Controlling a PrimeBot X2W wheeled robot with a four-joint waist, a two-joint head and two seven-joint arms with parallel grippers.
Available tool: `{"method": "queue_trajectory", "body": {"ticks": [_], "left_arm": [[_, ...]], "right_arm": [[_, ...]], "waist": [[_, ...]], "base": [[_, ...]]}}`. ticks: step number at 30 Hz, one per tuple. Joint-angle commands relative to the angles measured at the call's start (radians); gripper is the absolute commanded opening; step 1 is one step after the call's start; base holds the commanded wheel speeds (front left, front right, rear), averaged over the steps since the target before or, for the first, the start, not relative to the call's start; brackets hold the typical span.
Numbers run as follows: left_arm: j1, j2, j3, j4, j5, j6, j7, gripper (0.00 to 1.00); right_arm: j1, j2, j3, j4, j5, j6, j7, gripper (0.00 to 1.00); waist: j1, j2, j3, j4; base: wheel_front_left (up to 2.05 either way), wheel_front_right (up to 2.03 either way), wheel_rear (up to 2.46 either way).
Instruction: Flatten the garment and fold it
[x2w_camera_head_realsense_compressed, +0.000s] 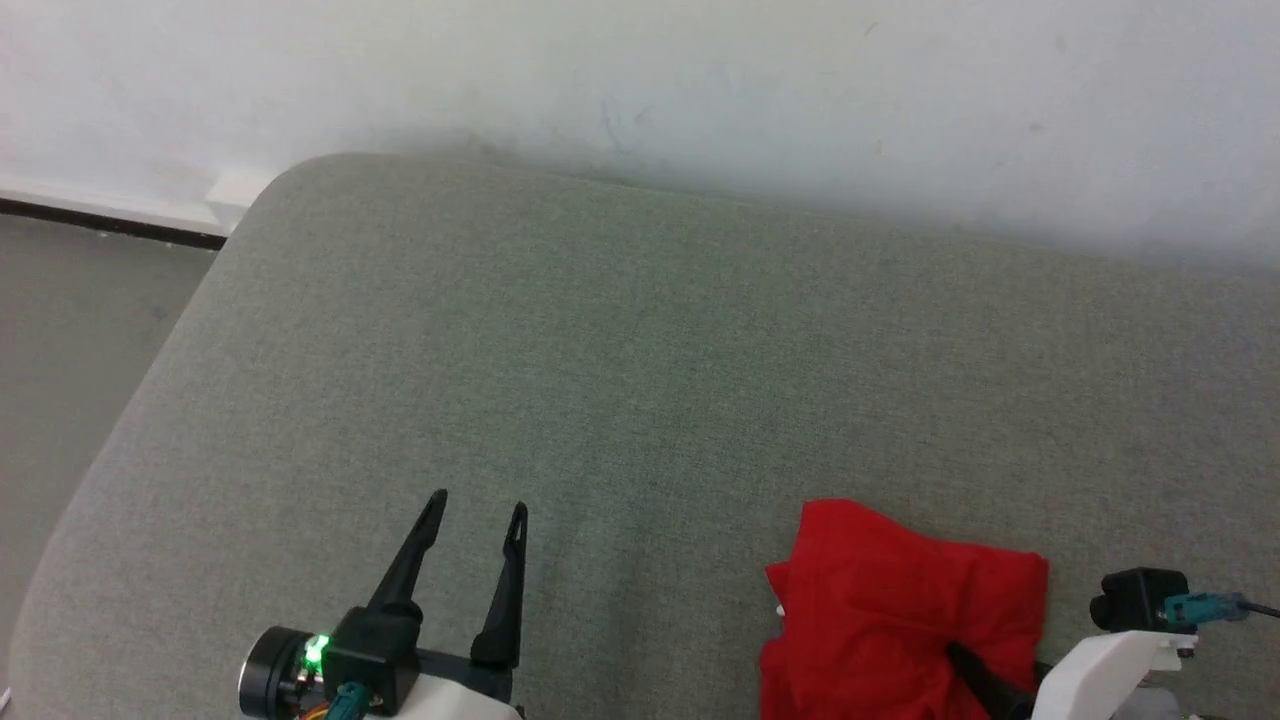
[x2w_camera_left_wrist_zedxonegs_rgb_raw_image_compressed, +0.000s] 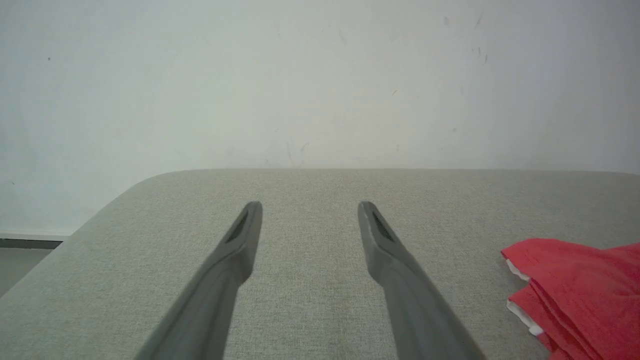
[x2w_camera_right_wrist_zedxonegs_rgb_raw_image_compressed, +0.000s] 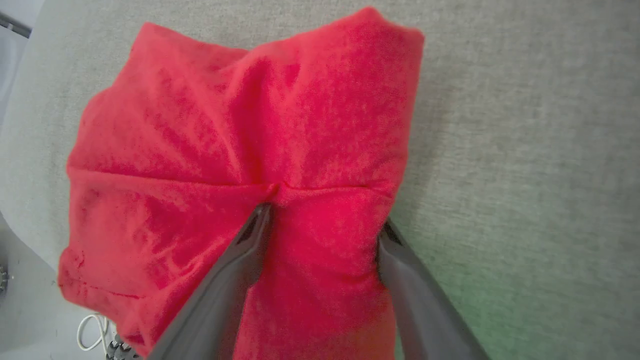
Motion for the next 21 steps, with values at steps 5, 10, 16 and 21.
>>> {"method": "queue_trajectory", "body": {"ticks": [5, 10, 16, 21], "left_arm": [[-0.02, -0.002, -0.003, 0.006, 0.012, -0.007, -0.005, 1.0], [-0.026, -0.003, -0.02, 0.005, 0.017, -0.011, -0.005, 1.0], [-0.027, -0.01, -0.04, 0.0, 0.009, 0.009, -0.005, 1.0], [-0.073, -0.013, -0.057, -0.007, 0.01, 0.011, -0.005, 1.0]], "right_arm": [[-0.032, 0.003, 0.064, 0.069, 0.0, -0.001, 0.016, 0.0], [-0.083, -0.066, 0.145, 0.077, -0.061, -0.001, -0.056, 0.0], [-0.194, -0.221, 0.273, 0.005, -0.209, -0.001, -0.071, 0.0], [-0.3, -0.405, 0.368, -0.051, -0.255, -0.001, -0.026, 0.0]], "waist": [[-0.0001, 0.0, 0.01, 0.012], [-0.0001, 0.0, -0.003, -0.023], [-0.0001, 0.0, -0.004, -0.145], [-0.0001, 0.0, 0.055, -0.257]], "base": [[0.0, 0.0, 0.0], [0.0, 0.0, 0.0], [0.0, 0.0, 0.0], [0.0, 0.0, 0.0]]}}
